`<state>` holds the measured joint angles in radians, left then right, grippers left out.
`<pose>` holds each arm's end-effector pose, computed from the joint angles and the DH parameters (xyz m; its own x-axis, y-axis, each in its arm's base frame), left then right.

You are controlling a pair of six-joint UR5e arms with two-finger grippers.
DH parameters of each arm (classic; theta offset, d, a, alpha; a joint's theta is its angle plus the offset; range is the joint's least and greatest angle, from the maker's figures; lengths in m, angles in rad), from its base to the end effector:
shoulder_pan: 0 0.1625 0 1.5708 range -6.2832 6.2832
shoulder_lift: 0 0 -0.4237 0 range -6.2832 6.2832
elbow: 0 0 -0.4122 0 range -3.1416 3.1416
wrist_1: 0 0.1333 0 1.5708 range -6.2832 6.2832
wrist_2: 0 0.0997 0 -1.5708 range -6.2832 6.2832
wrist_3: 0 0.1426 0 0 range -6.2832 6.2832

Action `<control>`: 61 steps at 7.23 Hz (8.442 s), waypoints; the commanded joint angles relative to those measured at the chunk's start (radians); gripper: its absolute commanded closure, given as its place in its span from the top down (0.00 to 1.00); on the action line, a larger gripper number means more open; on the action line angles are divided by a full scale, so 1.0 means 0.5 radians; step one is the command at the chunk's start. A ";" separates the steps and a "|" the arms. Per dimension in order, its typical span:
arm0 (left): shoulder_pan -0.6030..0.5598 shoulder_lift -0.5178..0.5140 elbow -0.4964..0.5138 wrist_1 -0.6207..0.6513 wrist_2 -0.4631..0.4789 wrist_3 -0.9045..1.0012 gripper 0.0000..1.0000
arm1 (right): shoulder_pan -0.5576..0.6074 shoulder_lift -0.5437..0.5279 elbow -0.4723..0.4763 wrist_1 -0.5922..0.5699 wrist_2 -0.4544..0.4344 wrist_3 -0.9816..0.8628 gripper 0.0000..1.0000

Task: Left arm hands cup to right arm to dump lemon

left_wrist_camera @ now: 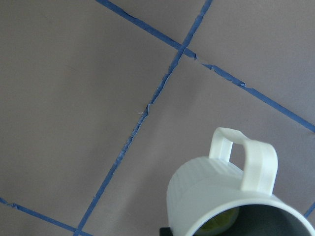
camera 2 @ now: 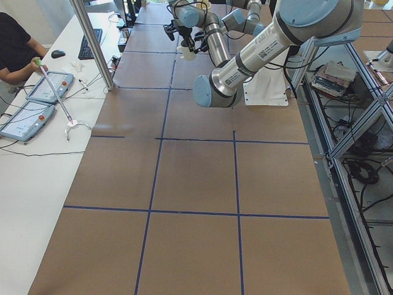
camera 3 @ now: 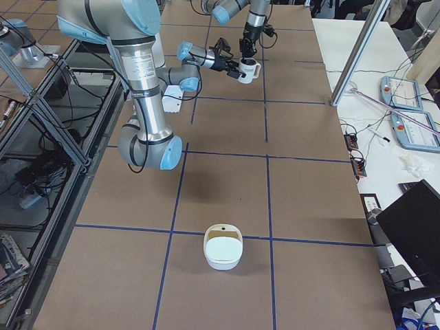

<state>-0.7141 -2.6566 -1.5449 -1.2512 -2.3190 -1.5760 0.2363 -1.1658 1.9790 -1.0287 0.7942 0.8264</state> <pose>0.5207 -0.4993 0.0104 0.5572 -0.4879 -0.6719 0.1361 0.8519 -0.5058 -0.5004 -0.3604 0.1768 0.7170 -0.3244 0.6169 -0.4715 0.4261 0.7721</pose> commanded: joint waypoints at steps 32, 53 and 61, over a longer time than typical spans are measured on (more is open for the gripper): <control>-0.161 0.380 -0.573 -0.102 0.021 0.004 1.00 | 0.524 -1.914 -1.439 3.658 0.237 1.626 0.00; -0.109 0.460 -0.736 -0.102 0.374 0.026 1.00 | 1.261 -1.522 -1.912 4.374 0.777 4.412 0.03; -0.103 0.432 -0.745 -0.105 0.468 0.026 1.00 | 1.236 -1.299 -0.924 2.587 1.004 2.204 0.03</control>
<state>-0.7677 -2.4343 -1.9193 -1.3022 -2.1073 -1.5635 0.8571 -1.8757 1.4576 0.4261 1.2945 2.1676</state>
